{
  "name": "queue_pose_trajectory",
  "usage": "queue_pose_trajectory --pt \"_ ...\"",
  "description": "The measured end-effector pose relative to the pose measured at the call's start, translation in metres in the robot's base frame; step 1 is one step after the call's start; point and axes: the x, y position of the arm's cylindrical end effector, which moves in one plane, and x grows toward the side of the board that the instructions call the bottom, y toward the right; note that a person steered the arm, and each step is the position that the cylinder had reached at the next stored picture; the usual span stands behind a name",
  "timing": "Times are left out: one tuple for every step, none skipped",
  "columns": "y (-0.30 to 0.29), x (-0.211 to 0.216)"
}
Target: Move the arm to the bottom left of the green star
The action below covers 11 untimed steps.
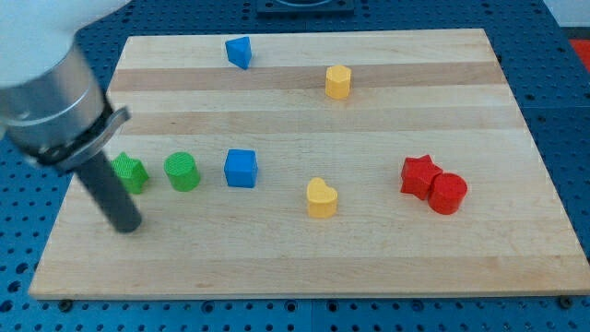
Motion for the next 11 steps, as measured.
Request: queue_pose_trajectory --pt "-0.024 0.019" --pt "-0.047 0.019" --pt "-0.067 -0.038" --pt "-0.070 -0.060" --pt "-0.069 -0.084" --pt "-0.063 -0.090" --pt "-0.047 -0.061" --pt "-0.023 -0.021" --pt "0.017 0.025" --pt "0.035 0.060" --pt "0.019 0.055"
